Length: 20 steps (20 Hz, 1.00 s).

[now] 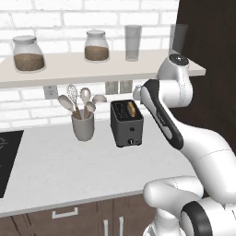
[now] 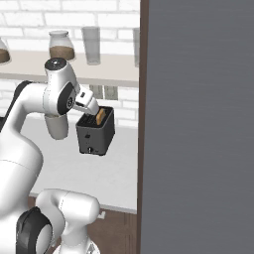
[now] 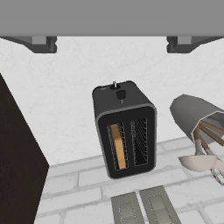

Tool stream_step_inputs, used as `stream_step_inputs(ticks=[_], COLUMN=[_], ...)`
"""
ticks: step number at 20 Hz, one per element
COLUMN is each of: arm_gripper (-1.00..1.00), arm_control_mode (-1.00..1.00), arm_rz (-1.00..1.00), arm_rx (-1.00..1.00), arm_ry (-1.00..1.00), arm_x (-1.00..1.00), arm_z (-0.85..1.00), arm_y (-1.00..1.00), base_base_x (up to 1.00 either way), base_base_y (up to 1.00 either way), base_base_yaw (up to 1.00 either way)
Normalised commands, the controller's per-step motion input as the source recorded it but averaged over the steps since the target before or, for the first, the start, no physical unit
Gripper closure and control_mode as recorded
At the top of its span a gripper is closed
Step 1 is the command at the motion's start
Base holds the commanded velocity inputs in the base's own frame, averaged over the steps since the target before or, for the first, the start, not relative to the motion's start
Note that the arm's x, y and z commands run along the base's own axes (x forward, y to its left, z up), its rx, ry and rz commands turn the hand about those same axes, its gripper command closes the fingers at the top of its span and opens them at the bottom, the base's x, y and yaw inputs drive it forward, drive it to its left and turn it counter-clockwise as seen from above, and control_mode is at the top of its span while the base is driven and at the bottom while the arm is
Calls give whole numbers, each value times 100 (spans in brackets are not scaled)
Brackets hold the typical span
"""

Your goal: Start the toaster. Once the lever pops up, take the bread to the plate on the dining counter.

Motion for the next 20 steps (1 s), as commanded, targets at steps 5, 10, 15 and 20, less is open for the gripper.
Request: stream_step_inputs(ticks=[5,10,15,20], arm_gripper=[-100,-100,-100,-100], arm_control_mode=[-100,-100,-100,-100], arm_rz=[0,0,0,0], arm_rx=[0,0,0,0], arm_ry=[0,0,0,0], arm_x=[0,0,0,0], arm_z=[0,0,0,0], arm_y=[0,0,0,0], base_base_x=[0,0,0,0], base_base_y=[0,0,0,0], base_base_yaw=[0,0,0,0])
